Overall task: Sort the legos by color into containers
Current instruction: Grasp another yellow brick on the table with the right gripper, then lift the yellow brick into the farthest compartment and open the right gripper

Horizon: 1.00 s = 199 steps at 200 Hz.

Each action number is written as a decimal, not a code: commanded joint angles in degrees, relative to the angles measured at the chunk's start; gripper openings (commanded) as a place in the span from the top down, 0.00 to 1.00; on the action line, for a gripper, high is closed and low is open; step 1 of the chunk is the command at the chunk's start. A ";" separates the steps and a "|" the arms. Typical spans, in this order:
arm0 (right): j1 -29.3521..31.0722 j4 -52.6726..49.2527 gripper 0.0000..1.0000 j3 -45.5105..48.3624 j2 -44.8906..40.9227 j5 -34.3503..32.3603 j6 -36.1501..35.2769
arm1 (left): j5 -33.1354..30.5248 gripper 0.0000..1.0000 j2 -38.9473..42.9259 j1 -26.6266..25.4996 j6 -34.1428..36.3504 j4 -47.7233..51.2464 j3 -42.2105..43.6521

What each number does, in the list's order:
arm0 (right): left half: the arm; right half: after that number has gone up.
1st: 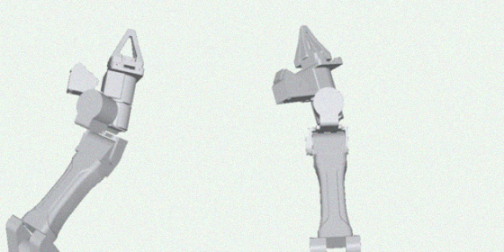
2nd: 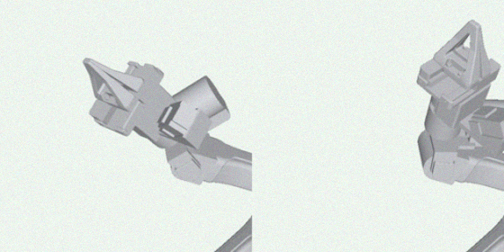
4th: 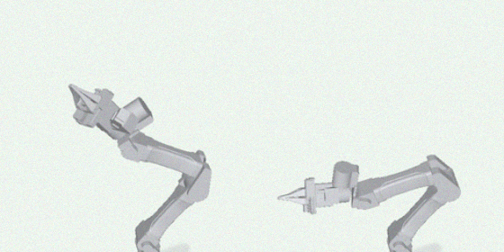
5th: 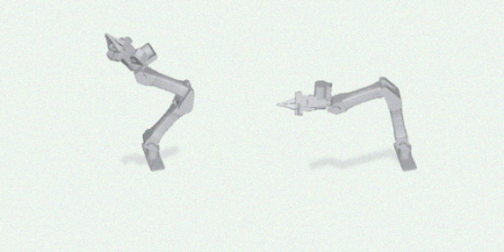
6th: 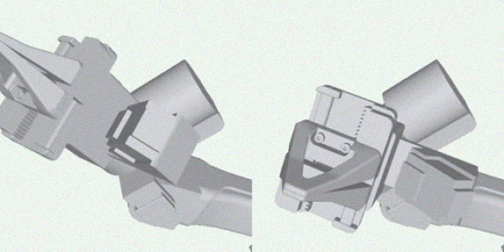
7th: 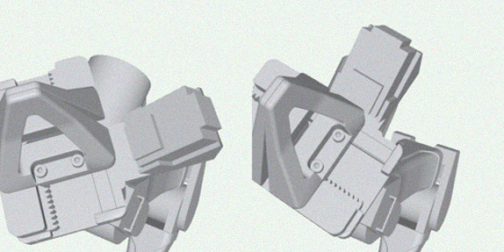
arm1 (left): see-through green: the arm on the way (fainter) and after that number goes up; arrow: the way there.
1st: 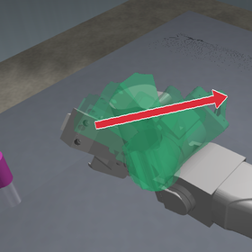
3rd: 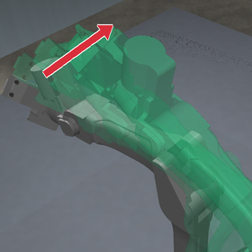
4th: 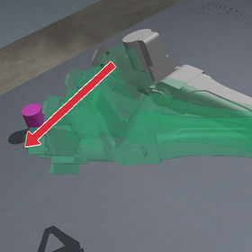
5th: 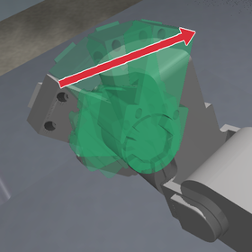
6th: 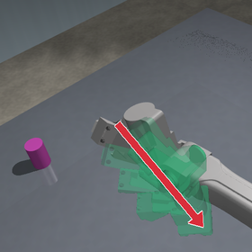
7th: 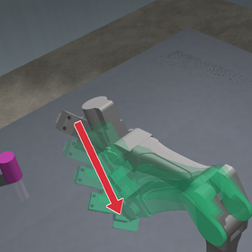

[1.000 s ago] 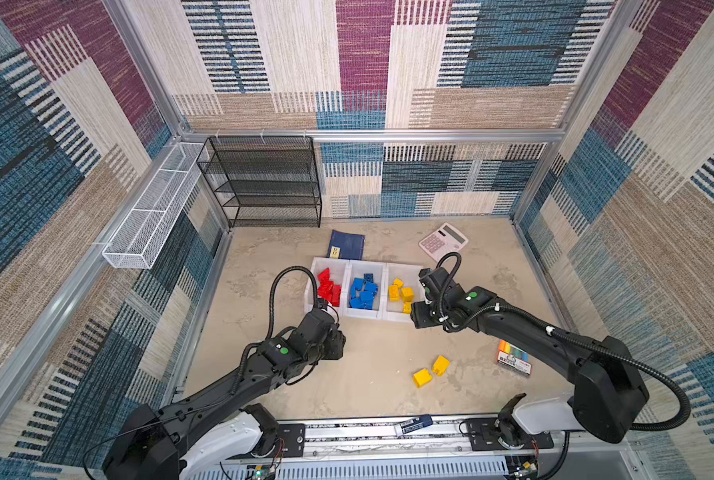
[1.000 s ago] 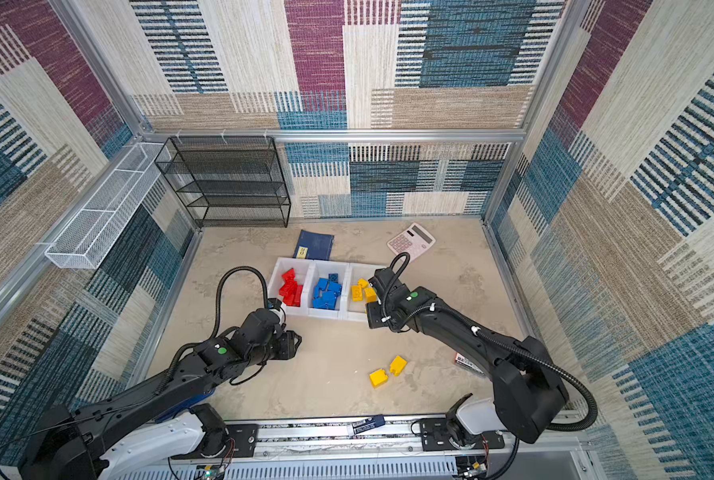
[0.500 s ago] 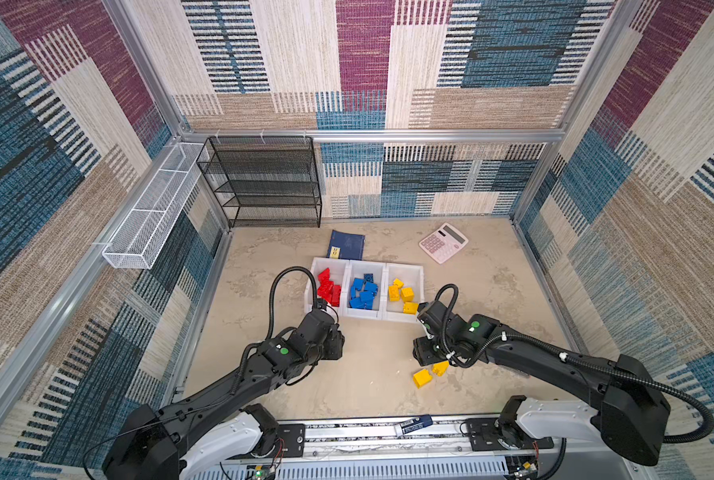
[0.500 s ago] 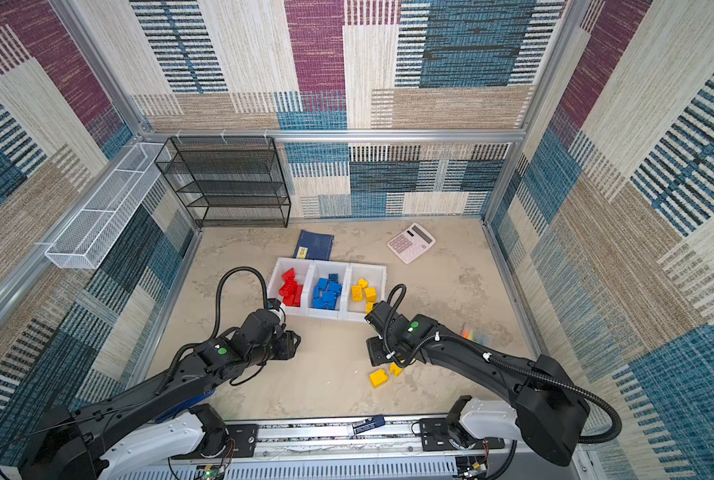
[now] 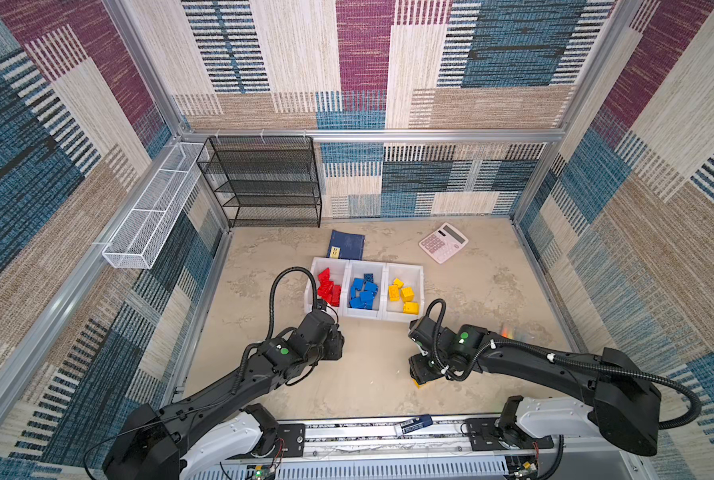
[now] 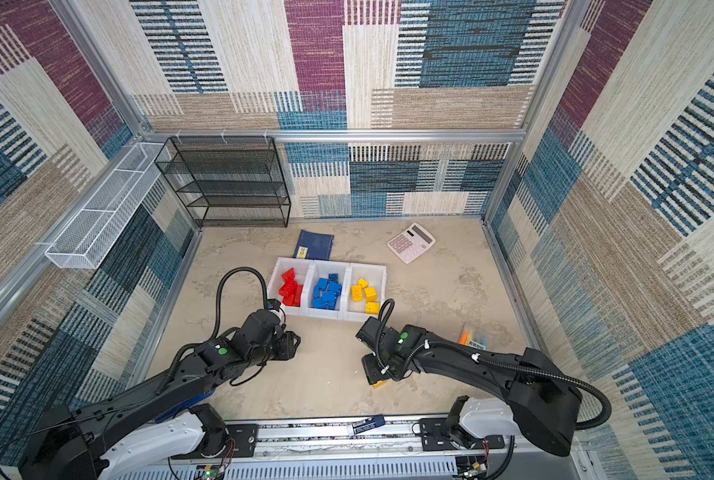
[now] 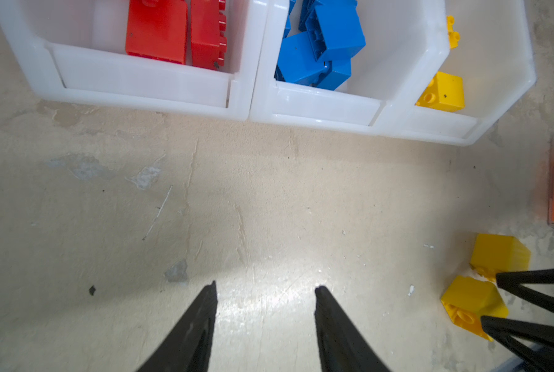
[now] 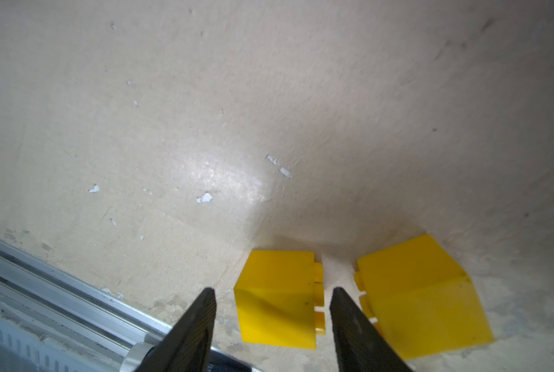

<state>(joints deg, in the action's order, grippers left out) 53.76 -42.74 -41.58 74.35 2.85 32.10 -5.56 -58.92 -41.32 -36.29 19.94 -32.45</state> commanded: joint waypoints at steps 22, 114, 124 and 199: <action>1.01 -1.46 0.41 0.08 1.91 -1.52 1.75 | -0.06 0.48 -0.24 0.01 -1.47 -0.61 0.32; 1.97 -0.32 0.55 -0.96 3.70 -1.53 1.92 | -0.16 0.47 -0.26 0.06 -1.41 -0.66 0.43; 1.97 -0.46 0.56 -1.47 3.62 -1.72 1.83 | -0.24 0.47 -0.19 0.08 -1.37 -0.52 0.43; -4.93 -0.67 0.59 -20.11 9.07 -8.57 -10.35 | -0.86 0.47 1.79 0.02 -1.32 0.80 0.29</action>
<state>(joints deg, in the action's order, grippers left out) 52.64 -44.84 -56.21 80.58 -1.83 28.93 -5.72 -57.80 -41.32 -37.10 20.43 -32.08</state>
